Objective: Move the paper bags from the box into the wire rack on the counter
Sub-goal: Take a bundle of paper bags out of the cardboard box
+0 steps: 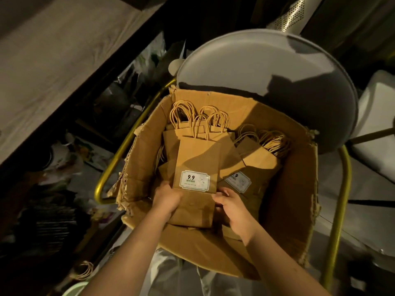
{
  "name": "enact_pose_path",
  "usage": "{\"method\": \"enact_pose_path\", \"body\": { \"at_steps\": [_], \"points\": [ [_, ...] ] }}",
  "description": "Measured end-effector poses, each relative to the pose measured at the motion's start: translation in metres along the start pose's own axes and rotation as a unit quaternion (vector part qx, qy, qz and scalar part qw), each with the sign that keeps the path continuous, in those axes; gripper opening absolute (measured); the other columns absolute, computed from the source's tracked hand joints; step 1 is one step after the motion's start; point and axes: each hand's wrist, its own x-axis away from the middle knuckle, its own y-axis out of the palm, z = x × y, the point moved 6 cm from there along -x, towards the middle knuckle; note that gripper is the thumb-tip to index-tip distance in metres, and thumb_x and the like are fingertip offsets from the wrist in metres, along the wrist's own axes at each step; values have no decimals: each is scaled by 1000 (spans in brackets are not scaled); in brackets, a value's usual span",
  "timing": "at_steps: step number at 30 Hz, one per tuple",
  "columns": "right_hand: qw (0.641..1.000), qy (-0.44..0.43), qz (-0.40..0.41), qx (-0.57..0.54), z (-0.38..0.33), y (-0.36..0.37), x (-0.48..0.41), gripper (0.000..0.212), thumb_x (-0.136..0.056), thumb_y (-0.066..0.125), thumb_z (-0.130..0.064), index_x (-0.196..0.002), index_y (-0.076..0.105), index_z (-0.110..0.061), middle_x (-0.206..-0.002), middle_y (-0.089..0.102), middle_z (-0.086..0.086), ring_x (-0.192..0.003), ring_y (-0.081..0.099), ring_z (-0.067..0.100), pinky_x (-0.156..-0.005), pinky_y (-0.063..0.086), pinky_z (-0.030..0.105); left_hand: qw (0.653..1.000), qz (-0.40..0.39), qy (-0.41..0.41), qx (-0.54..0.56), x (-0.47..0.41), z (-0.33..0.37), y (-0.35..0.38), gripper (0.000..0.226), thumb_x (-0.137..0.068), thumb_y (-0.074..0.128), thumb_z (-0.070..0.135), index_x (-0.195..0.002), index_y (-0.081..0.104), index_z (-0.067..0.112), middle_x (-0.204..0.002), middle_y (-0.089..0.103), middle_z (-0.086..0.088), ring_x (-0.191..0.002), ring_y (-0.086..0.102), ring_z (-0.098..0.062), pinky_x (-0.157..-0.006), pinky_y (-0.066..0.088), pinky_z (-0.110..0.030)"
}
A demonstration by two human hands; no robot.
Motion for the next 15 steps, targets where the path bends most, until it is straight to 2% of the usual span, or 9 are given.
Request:
{"method": "enact_pose_path", "body": {
  "at_steps": [2,4,6,8,11,15],
  "points": [
    [1000,-4,-7,-14,-2,-1,5,20,-95,57,-10,-110,59,-22,-105,64,-3,-96,59,12,-84,48,30,999,-3,10,31,3,2,0,49,-81,64,14,-128,52,15,-126,57,-10,-110,56,-31,-95,48,-42],
    [999,-15,-15,-26,-4,0,9,18,-96,56,-9,-108,62,-19,-104,66,-3,-93,60,10,-71,47,23,997,-20,12,67,5,2,2,43,-85,66,12,-125,53,15,-120,56,-3,-108,55,-28,-92,48,-37],
    [999,-32,-10,-36,-5,1,14,14,-95,56,-7,-106,63,-14,-104,67,0,-96,63,13,-67,47,21,992,-42,10,119,10,3,4,38,-86,68,12,-121,54,15,-113,55,-1,-103,54,-25,-85,46,-35],
    [998,-47,-5,-44,-7,1,18,12,-94,56,-4,-101,63,-10,-105,68,2,-100,63,16,-74,49,25,987,-67,9,147,17,3,6,35,-84,70,14,-116,57,16,-116,61,-2,-102,57,-23,-84,48,-36],
    [996,-65,-11,-51,-8,0,26,18,-93,53,2,-103,64,-8,-108,70,3,-103,63,18,-85,50,30,983,-103,23,149,27,6,7,43,-80,75,15,-120,60,18,-114,67,-1,-102,61,-22,-87,51,-38],
    [995,-81,-16,-52,-8,-2,38,27,-94,49,4,-102,67,-14,-109,69,-1,-107,61,18,-98,47,39,979,-136,71,138,40,12,2,45,-79,76,16,-120,61,21,-110,69,3,-104,62,-18,-94,49,-39]
  ]
}}
